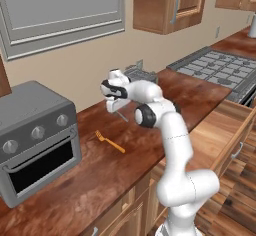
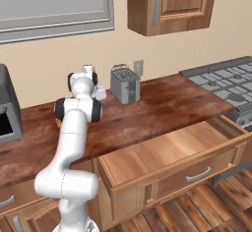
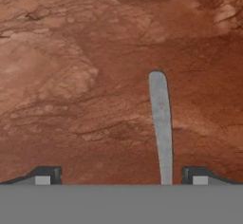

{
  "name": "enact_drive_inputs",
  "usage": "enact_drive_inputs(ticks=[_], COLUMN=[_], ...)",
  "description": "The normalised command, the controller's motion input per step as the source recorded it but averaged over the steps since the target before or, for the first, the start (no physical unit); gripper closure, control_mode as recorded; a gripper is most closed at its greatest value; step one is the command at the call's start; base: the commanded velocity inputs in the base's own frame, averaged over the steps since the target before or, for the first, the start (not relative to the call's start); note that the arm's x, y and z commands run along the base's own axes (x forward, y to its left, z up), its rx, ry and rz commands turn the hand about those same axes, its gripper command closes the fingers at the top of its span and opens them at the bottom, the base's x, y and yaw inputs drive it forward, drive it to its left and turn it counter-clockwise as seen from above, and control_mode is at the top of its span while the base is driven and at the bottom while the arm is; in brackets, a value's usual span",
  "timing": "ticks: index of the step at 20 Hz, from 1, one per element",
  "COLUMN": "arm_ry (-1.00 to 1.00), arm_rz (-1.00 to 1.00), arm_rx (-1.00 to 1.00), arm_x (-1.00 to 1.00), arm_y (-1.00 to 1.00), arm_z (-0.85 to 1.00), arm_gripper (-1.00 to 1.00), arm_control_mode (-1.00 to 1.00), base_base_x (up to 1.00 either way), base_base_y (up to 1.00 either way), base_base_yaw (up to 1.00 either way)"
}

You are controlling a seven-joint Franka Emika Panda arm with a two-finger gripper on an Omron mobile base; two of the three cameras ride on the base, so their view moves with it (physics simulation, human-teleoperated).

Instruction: Organize the utensils by type. Pick up the wooden spoons from the counter and place them in the open cabinet. Then pick up the metallic utensils from the counter and place them in the open drawer.

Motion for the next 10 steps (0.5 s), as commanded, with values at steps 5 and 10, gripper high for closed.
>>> enact_drive_inputs(ticks=[5,10], arm_ry=[-0.13,-0.25], arm_rz=[-0.04,-0.08], arm_rx=[0.17,0.21], arm_x=[0.02,-0.01], arm_y=[-0.01,-0.11], arm_z=[-0.32,-0.54], arm_gripper=[-1.0,-1.0], arm_control_mode=[-1.0,-1.0], base_base_x=[0.0,0.0], base_base_y=[0.0,0.0], base_base_yaw=[0.0,0.0])
